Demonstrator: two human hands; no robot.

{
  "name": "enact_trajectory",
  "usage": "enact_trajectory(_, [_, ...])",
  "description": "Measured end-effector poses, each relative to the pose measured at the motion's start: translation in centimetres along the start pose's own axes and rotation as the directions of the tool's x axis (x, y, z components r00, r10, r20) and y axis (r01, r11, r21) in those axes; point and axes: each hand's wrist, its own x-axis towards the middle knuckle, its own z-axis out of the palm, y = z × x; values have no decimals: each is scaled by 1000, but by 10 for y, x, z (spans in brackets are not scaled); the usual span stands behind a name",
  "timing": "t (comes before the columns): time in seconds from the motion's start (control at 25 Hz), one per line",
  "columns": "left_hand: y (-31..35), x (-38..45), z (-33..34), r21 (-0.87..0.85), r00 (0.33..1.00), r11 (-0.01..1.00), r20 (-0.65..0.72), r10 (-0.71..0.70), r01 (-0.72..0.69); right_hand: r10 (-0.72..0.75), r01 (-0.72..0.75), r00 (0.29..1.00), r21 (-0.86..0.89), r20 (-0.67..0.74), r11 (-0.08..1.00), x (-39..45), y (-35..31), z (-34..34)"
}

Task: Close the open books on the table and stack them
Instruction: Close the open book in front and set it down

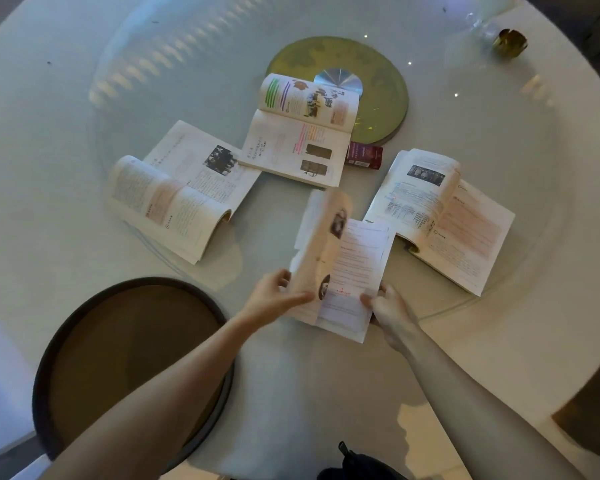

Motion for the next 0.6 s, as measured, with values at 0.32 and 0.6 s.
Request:
enact_trajectory(0.32, [20, -9, 51, 238, 974, 948, 129, 184, -210, 50, -62, 997, 227, 57, 972, -7, 13, -3])
enact_trajectory(0.6, [-10, -28, 66, 534, 947, 787, 254, 199, -309, -85, 78, 995, -117, -49, 990, 1, 20, -2])
